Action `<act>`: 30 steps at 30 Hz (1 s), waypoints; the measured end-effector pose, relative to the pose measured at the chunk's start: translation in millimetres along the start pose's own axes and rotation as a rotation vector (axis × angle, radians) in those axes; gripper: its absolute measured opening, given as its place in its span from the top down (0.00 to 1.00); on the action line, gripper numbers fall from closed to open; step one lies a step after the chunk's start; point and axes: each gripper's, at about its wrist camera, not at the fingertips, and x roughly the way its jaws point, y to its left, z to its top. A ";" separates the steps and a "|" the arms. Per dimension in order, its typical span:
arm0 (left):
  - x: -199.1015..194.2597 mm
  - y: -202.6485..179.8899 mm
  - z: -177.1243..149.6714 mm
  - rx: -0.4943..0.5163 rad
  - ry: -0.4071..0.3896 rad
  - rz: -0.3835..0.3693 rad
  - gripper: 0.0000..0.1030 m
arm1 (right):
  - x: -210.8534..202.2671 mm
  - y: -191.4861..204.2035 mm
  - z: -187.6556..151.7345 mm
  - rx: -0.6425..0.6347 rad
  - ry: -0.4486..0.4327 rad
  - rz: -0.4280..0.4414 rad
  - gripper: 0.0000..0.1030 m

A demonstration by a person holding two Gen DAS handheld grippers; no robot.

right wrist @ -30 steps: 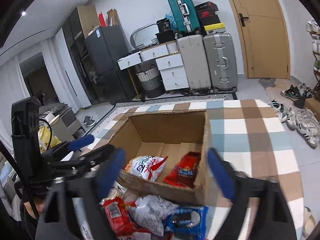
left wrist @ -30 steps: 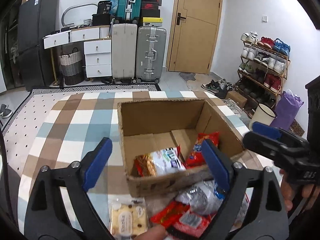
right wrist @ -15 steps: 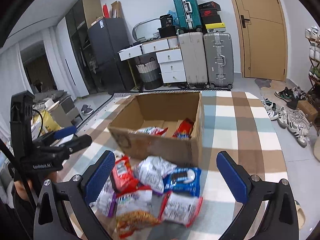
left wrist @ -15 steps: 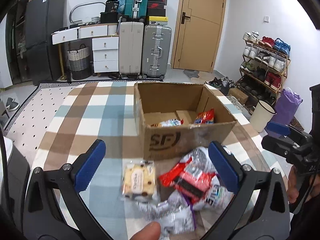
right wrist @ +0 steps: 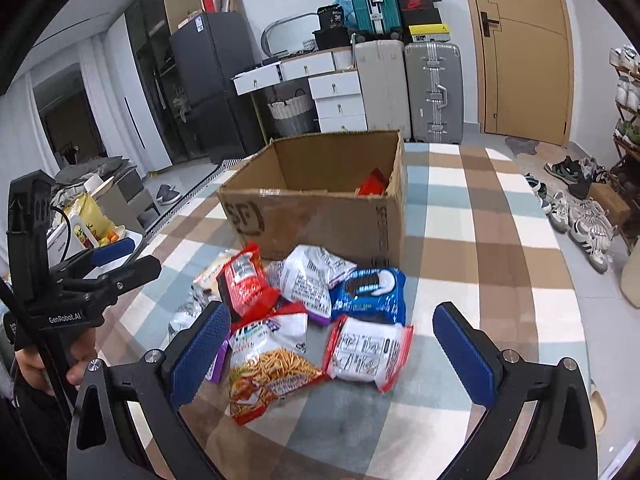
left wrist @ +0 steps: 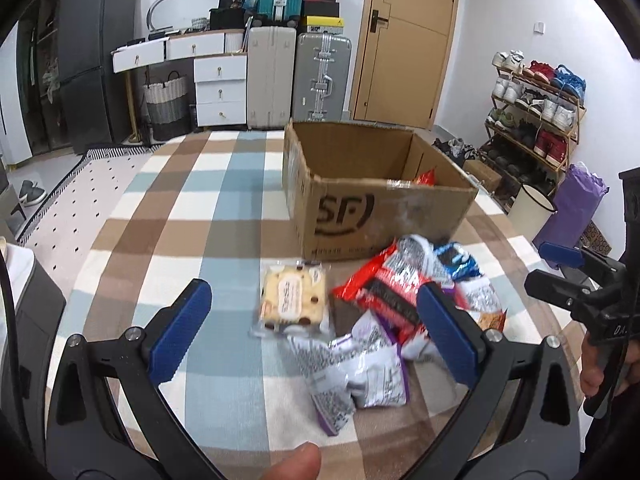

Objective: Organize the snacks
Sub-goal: 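Grasp crispy-noodle bag with right tool while left tool grasps silver printed bag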

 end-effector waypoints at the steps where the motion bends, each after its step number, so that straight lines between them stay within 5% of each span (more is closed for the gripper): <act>1: 1.0 0.4 -3.2 -0.002 0.007 0.000 0.01 | 0.9 0.1 -1.9 0.000 0.004 0.002 0.00; 30: 62.3 -22.5 -41.9 0.044 0.221 -0.042 0.01 | 48.9 26.0 -32.9 -0.054 0.138 0.116 0.01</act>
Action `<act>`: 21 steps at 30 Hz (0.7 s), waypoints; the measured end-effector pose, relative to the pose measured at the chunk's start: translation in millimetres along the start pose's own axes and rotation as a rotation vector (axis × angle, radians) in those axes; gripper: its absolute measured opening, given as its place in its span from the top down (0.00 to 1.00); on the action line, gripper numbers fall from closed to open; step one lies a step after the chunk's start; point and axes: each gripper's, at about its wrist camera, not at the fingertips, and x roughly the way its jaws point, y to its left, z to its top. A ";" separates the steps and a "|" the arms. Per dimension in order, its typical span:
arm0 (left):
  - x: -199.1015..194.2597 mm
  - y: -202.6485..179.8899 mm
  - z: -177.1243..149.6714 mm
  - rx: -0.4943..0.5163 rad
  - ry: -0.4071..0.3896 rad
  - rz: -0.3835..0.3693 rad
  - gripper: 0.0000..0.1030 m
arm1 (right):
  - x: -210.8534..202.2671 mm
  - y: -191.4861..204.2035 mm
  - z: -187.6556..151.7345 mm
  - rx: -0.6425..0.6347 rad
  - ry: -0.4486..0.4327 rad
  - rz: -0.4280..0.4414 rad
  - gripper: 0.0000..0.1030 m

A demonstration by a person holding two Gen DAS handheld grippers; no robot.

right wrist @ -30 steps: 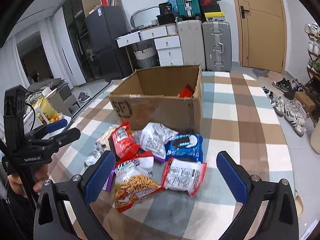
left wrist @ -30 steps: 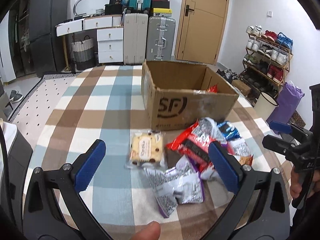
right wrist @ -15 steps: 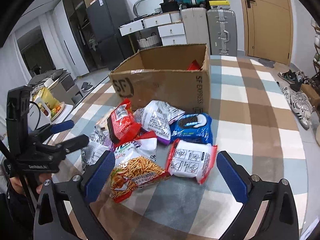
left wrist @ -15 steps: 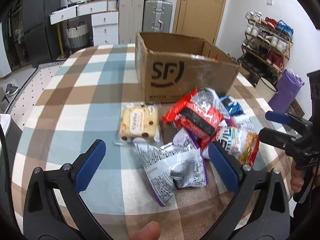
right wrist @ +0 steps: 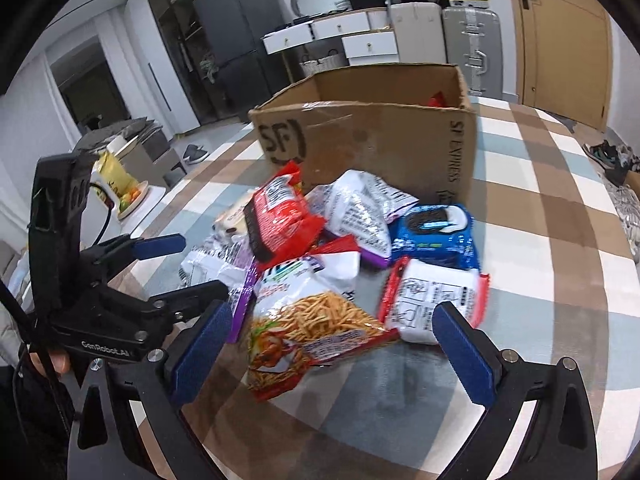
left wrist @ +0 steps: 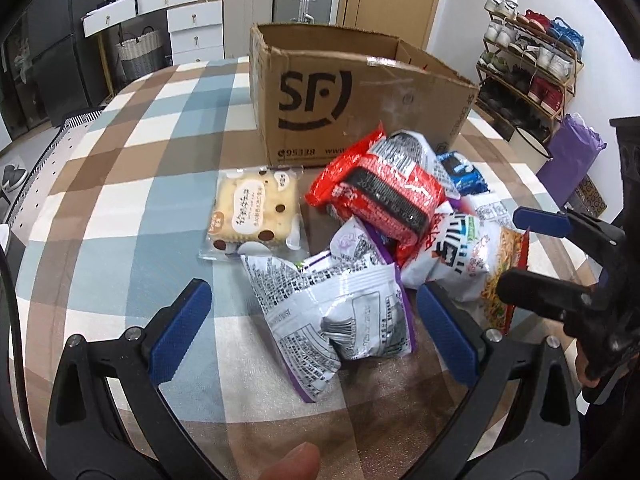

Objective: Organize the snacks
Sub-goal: 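Grasp crispy-noodle bag with right tool while left tool grasps silver printed bag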

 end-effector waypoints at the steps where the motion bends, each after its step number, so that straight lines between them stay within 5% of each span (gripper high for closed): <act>1: 1.9 0.2 -0.4 -0.001 0.007 0.002 0.01 | 1.1 1.2 -0.2 -0.002 -0.001 0.004 0.01; 21: 20.9 13.5 -3.6 -0.006 0.092 -0.042 0.01 | 22.4 3.5 -5.9 0.032 0.025 0.089 0.20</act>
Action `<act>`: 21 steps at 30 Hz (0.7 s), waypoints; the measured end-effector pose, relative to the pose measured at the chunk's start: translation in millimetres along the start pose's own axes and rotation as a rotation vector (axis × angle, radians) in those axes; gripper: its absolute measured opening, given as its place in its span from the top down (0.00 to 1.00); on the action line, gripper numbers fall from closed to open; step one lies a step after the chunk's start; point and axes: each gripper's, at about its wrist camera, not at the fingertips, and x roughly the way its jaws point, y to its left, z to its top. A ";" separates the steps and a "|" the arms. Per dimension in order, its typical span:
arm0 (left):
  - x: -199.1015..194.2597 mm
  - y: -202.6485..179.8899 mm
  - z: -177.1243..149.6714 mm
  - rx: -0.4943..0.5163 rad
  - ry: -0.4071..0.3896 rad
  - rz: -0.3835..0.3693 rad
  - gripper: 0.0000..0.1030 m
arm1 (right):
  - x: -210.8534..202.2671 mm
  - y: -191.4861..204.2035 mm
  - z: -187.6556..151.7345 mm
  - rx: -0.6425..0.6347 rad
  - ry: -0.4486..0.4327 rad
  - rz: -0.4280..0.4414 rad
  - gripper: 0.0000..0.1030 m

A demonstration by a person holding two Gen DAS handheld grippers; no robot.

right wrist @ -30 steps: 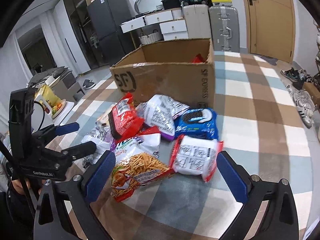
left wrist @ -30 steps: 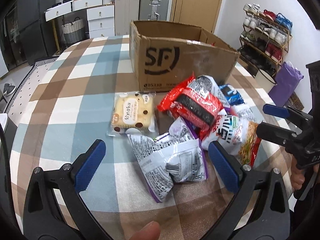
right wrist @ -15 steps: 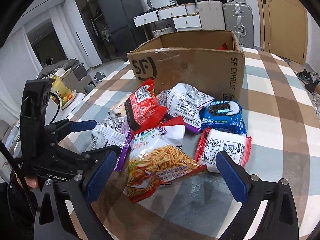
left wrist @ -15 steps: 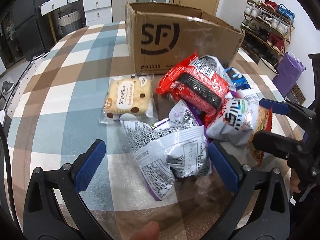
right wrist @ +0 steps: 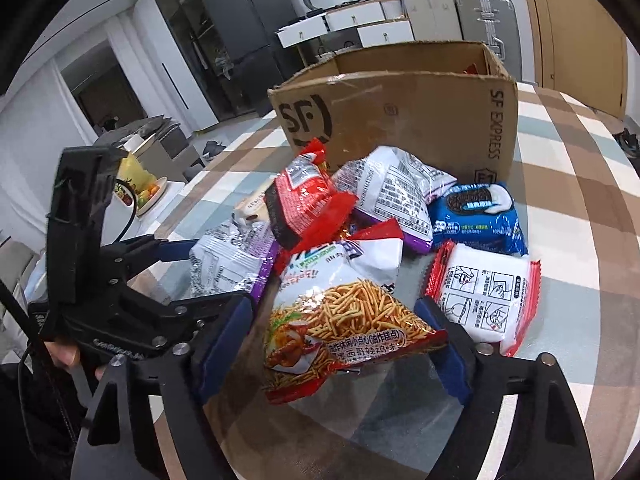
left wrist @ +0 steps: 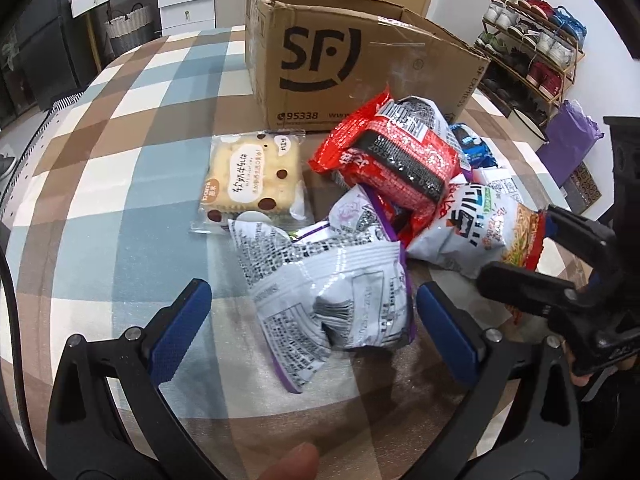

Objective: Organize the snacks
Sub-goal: 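Grasp crispy-noodle bag with right tool while left tool grasps silver printed bag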

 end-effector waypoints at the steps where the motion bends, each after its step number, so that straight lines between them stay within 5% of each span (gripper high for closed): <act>1: 0.6 -0.7 -0.6 -0.002 0.000 0.000 0.01 | 1.6 -1.0 -0.2 0.009 0.001 0.004 0.20; 12: 4.9 -3.1 -1.2 -0.001 -0.006 0.023 0.03 | 9.9 -7.0 -0.9 0.051 0.004 0.013 0.31; 21: -0.1 -15.1 -4.7 0.088 -0.026 0.007 0.35 | 5.0 -8.1 -4.0 0.041 0.002 0.027 0.36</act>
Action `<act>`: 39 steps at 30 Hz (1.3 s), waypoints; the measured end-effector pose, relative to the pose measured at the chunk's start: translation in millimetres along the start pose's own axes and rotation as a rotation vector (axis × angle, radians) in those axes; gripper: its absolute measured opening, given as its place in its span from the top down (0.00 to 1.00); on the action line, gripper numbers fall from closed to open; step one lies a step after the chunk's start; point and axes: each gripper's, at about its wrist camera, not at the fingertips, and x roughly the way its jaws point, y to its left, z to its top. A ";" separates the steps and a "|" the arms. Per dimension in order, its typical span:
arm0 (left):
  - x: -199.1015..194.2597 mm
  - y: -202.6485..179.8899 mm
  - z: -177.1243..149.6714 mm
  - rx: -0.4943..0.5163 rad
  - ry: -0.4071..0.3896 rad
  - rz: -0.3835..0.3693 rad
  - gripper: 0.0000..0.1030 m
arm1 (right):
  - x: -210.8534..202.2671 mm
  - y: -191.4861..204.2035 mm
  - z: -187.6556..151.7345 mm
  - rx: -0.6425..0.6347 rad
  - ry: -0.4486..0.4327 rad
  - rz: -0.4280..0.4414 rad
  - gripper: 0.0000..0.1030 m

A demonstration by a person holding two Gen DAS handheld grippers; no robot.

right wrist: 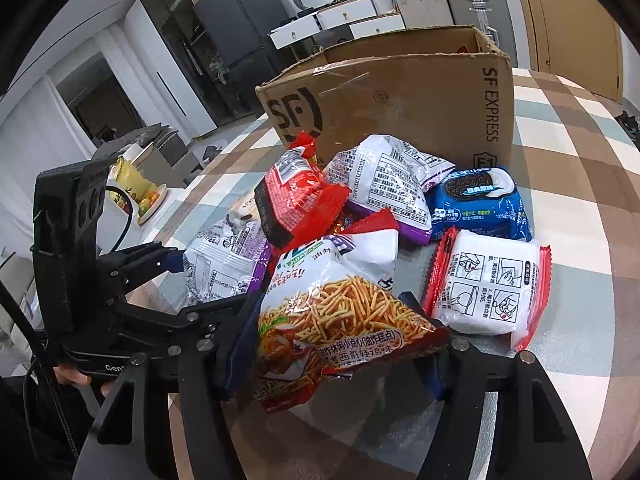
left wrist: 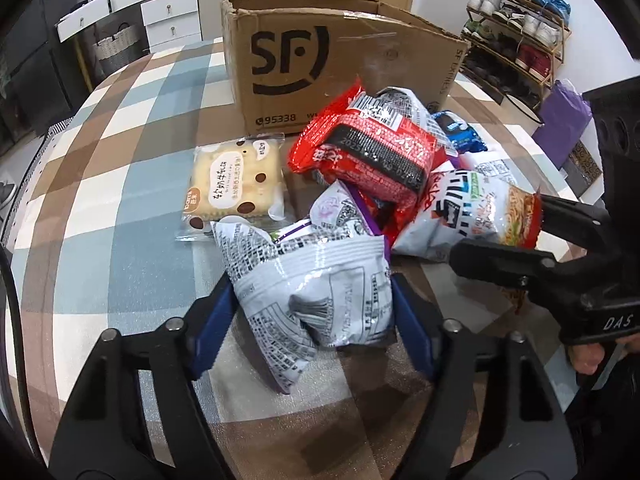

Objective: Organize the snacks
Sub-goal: 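Grasp crispy-noodle bag with right tool while left tool grasps silver printed bag, then lower noodle bag into box with right tool while left tool carries silver bag in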

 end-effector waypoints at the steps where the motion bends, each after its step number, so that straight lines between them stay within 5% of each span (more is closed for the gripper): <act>1: -0.6 0.9 -0.3 0.000 -0.001 -0.005 0.37 | -0.6 0.4 -0.2 -0.002 -0.001 0.003 0.37; 5: -4.0 4.6 0.3 -0.010 -0.004 -0.046 0.44 | -1.8 2.7 -1.0 -0.015 -0.002 0.013 0.41; 19: -31.4 11.4 3.0 -0.031 -0.079 -0.114 0.45 | -23.5 0.8 0.4 -0.023 -0.043 0.044 0.47; 39: -94.6 11.7 13.0 -0.056 -0.253 -0.102 0.45 | -80.9 -4.8 8.9 -0.012 -0.219 0.008 0.47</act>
